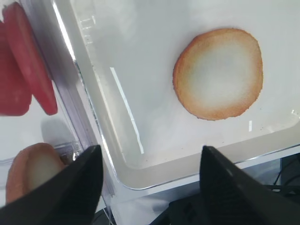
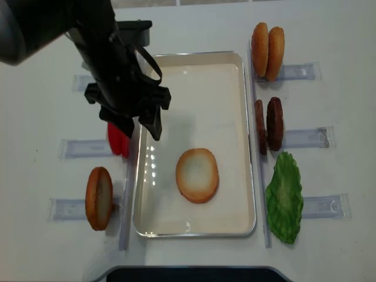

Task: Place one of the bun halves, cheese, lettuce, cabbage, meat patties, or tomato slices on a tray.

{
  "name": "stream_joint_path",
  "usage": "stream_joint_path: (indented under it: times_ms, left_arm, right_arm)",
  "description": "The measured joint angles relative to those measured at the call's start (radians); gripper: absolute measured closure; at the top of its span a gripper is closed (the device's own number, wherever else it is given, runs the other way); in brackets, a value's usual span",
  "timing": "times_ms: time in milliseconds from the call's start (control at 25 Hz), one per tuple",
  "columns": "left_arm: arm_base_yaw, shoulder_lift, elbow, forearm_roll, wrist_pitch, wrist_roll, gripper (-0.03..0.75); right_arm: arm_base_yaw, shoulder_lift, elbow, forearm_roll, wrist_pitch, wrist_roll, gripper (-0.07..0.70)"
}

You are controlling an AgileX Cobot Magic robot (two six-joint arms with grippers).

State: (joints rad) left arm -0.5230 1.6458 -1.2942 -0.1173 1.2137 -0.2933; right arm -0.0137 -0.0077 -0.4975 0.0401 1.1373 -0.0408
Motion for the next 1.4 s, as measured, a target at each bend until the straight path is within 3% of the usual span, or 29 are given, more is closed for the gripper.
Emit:
stream_joint_path:
  times_ms: [1040,1400]
  left_arm:
    - [0.002,-0.016,0.0,0.117,0.0,-0.023,0.23]
    - [0.079,-0.036,0.0,0.117,0.001,-0.017,0.23]
  right_arm:
    - [0.0,0.0,0.0,0.0,0.0,0.0,0.223]
    - [0.0,0.0,0.0,0.0,0.0,0.0,0.223]
